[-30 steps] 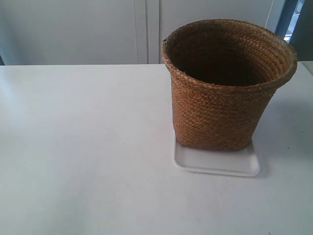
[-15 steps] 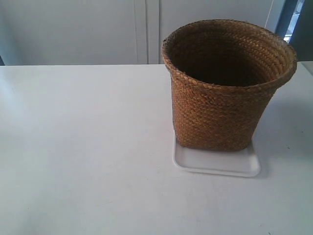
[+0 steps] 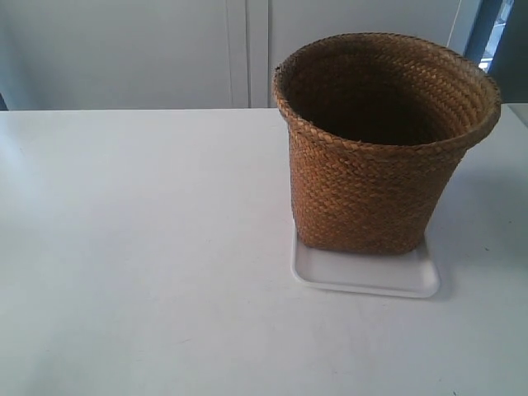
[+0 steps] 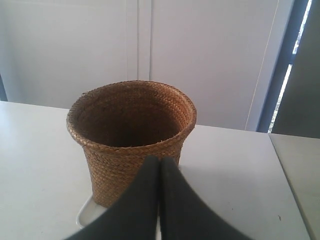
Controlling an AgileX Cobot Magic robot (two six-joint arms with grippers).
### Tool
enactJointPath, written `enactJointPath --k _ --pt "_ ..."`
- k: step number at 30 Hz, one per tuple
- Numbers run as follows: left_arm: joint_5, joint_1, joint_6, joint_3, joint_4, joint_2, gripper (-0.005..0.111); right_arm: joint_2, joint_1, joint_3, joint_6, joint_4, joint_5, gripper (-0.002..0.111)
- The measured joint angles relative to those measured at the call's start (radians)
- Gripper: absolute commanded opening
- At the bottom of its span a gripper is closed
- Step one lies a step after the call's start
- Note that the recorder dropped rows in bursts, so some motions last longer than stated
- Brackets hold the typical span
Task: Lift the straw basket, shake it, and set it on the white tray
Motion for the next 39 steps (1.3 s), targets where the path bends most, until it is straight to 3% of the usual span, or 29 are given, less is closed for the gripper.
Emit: enactJointPath --k 29,32,36,39 --pt "0.000 0.000 -0.002 0.000 0.000 0.000 0.000 0.000 0.000 0.008 0.000 0.000 -0.015 0.000" --pt "0.000 0.000 -0.002 0.000 0.000 0.000 0.000 0.002 0.000 0.102 -0.007 -0.004 -0.155 0.000" --pt "0.000 0.000 -0.002 0.000 0.000 0.000 0.000 -0.004 0.000 0.381 -0.009 -0.009 -0.620 0.000" --pt "0.000 0.000 -0.002 0.000 0.000 0.000 0.000 -0.050 0.000 0.538 -0.011 -0.048 -0.747 0.000"
